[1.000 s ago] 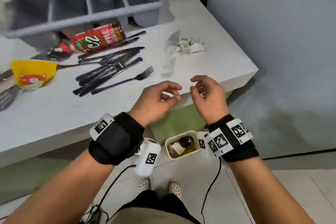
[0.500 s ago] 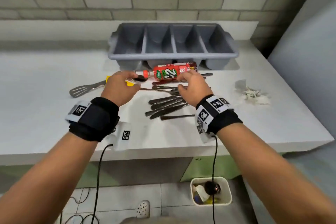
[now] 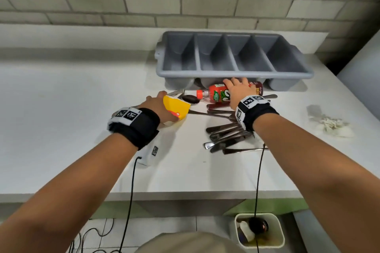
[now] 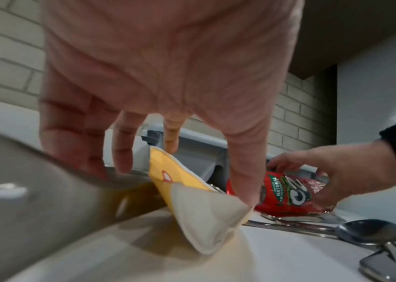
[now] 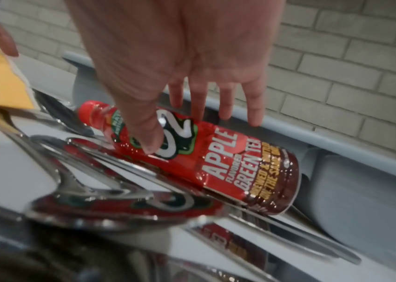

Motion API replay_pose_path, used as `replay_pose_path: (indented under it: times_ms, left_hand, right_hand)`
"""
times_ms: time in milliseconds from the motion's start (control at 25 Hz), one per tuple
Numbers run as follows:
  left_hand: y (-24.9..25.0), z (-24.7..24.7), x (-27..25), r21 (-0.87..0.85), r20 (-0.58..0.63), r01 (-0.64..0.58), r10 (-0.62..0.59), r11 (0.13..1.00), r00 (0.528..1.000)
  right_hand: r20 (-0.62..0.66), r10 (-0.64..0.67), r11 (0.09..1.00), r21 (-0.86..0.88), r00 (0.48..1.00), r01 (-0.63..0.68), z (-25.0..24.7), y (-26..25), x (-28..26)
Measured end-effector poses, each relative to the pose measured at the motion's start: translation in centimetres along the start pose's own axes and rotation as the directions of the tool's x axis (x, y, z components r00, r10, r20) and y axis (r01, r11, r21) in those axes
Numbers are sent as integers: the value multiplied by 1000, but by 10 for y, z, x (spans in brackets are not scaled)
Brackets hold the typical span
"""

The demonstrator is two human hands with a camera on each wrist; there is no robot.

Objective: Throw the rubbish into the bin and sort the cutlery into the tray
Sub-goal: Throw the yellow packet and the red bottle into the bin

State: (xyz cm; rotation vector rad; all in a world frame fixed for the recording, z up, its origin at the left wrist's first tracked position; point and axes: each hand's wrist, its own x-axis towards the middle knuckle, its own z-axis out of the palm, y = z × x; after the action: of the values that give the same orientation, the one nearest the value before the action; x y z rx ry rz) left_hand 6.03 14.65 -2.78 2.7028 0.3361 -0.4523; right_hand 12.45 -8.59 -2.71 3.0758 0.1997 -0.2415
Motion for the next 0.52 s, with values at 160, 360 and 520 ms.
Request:
replay_pose_path:
  times_ms: [160, 360, 520]
  left_hand:
    - [-2, 0, 10, -68, -9, -39, 39, 997, 999]
    - [-4, 4, 13, -123, -84, -99, 89, 988, 993]
    - [-8, 6, 15, -209, -167, -156, 122, 965, 979]
  right_hand:
    - [-34, 35, 992, -118, 999, -39, 4, -9, 8]
    - [-83, 10, 994, -106, 997, -19, 9, -11, 13]
    - [-98, -8, 998, -60, 995, 2, 7, -9, 6]
